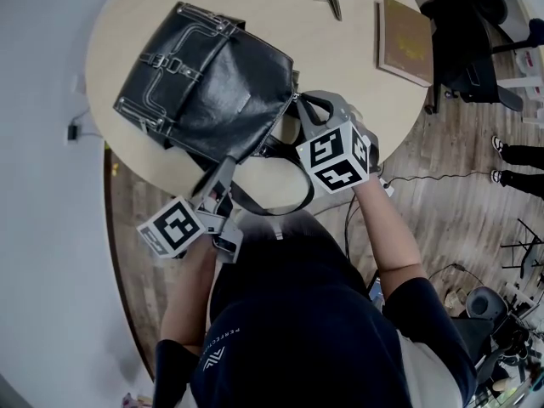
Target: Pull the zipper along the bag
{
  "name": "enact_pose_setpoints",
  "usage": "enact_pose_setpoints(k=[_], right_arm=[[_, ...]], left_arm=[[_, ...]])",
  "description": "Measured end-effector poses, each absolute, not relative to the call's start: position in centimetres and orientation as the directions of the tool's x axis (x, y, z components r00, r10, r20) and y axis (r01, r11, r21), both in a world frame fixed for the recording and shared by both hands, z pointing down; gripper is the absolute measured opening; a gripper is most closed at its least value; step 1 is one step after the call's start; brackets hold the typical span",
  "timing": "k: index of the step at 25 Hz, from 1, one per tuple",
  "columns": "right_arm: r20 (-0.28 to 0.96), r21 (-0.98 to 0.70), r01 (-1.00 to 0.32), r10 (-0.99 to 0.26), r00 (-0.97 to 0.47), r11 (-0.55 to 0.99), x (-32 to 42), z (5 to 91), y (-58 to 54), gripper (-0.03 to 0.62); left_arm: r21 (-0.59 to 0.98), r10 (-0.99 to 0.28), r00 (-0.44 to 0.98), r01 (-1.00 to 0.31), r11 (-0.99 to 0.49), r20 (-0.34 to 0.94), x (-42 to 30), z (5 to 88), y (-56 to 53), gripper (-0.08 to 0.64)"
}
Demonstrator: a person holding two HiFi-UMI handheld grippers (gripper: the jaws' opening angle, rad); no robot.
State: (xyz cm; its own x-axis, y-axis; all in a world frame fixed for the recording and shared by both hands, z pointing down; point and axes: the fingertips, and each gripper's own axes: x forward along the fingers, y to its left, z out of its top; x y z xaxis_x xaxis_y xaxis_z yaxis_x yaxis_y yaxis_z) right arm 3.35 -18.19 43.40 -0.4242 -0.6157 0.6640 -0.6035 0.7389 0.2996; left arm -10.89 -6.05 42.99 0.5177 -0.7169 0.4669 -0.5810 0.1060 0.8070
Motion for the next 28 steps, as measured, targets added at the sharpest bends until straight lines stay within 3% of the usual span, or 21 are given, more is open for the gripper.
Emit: enact_pose_setpoints(k=[8,13,28], right_arm=[[0.665,0.296,-0.61,-0.617,-0.421,0.735,3.4,43.5,-18.6,0.017],[0.663,0.3,-0.614,-0.622,-0.416,0.73,3.3,43.6,-18.6,0.018],[0.613,0.267,-0.698,-0.676,-0.409,0.665,3.9,42.4,-17.3,0.021]], left_arm=[[0.838,-0.734,0.527,-0.536,0.104,0.429,-10.3,42.7,-6.3,0.103],[0.806,-0.723,0.508,-0.581,0.113,0.468,-10.7,43.0,-6.2,0.107],[0.848,-0.734,0.56,-0.528,0.041,0.384,-9.9,42.8,-5.9,0.129]])
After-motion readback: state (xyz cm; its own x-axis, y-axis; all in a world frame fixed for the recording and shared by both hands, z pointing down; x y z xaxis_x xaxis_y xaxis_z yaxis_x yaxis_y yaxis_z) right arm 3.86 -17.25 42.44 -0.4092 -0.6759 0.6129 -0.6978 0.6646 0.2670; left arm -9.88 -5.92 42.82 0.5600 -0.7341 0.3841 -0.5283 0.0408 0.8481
